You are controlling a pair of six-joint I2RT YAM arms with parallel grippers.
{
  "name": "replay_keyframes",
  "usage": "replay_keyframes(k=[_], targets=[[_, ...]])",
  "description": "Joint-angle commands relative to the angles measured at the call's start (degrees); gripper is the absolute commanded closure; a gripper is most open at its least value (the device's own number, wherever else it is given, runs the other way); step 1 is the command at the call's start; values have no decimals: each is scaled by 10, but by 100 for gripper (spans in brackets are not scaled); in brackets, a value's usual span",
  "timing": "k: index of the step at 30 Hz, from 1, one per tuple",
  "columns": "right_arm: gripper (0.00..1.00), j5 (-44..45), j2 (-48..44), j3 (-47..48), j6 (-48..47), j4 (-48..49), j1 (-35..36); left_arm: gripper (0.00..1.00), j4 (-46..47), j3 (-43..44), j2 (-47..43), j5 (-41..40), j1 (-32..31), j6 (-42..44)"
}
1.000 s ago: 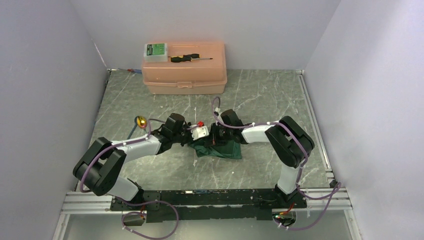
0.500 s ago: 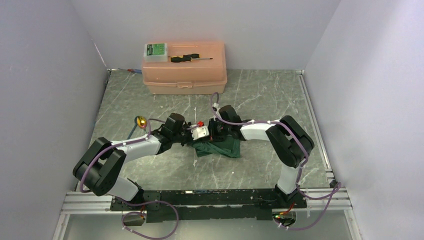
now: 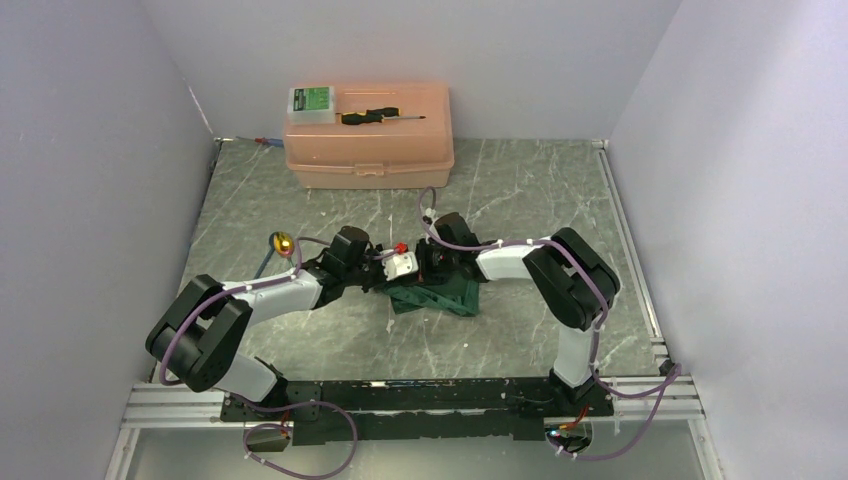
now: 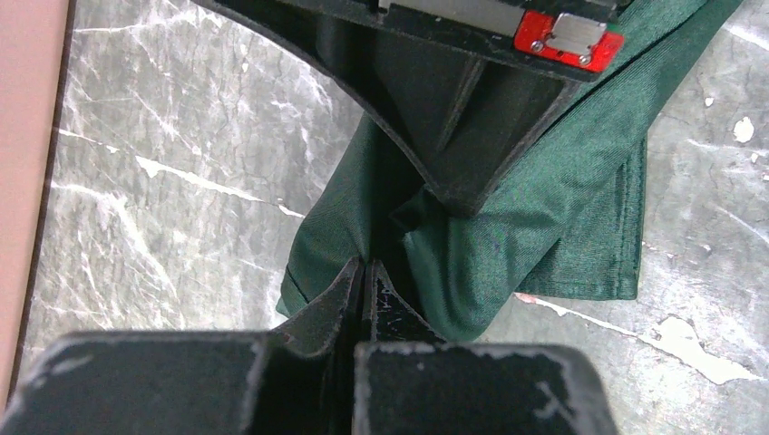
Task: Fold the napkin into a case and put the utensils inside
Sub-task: Place the smaller rectangle folded napkin at the center of the board.
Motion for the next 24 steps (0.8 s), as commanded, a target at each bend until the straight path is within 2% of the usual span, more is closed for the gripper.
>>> replay_keyframes(k=[1,11,16,24], targets=[[100,-1,-1,36,-7,24,3,97,10,5,-10,21,-4,1],[100,38,50,22,-27,-29,2,97,11,7,-17,11,-4,1],[100,36,75,-6,-28,-24,2,97,6,10,-24,10,-4,0],[100,25,131,13,-41,-47,-5,97,5,9,-19,18,-5,13]])
